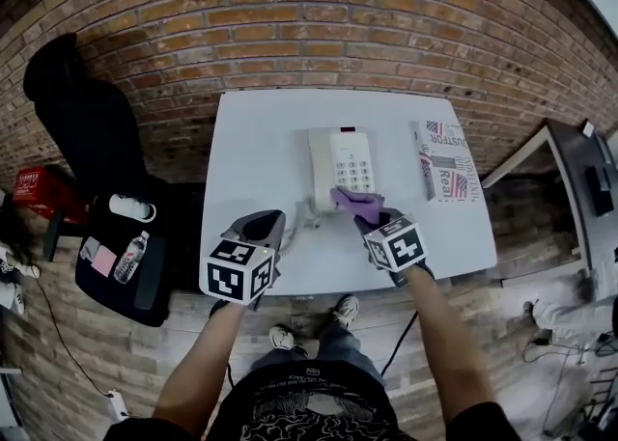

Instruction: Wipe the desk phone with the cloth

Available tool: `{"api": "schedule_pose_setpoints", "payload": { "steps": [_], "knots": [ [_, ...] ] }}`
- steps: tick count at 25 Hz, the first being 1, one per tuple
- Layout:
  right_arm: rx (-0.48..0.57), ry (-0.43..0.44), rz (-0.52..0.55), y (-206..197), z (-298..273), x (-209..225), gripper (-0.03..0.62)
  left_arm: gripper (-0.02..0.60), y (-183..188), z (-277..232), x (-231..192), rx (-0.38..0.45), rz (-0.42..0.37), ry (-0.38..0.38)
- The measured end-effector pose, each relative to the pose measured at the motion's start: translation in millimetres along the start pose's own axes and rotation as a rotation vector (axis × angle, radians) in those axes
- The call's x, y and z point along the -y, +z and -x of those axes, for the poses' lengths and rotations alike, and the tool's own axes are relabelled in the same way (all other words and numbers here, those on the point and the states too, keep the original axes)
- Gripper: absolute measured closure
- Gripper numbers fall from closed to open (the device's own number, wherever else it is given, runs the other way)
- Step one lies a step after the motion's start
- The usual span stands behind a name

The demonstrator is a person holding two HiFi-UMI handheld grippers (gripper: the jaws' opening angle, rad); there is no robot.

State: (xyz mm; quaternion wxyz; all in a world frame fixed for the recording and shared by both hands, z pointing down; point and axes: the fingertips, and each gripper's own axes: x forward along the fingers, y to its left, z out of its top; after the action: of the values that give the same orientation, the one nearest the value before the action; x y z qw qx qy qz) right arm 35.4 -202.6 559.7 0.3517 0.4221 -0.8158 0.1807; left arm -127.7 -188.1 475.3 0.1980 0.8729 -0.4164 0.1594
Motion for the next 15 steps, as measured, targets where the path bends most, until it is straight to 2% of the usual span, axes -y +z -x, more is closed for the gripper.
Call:
{"api": "schedule_pose_setpoints", "payload": {
  "steps": [9,15],
  "knots": [
    [0.084,-0.052,0.036,42,35,23,0.549,0.578,6,2,-3,0.007,0.0,0.009],
    [0.138,-0.037,0.086,85,44,37,0.549,0.578,14,-5,-4,0.016,0.016,0.037]
  ]
}}
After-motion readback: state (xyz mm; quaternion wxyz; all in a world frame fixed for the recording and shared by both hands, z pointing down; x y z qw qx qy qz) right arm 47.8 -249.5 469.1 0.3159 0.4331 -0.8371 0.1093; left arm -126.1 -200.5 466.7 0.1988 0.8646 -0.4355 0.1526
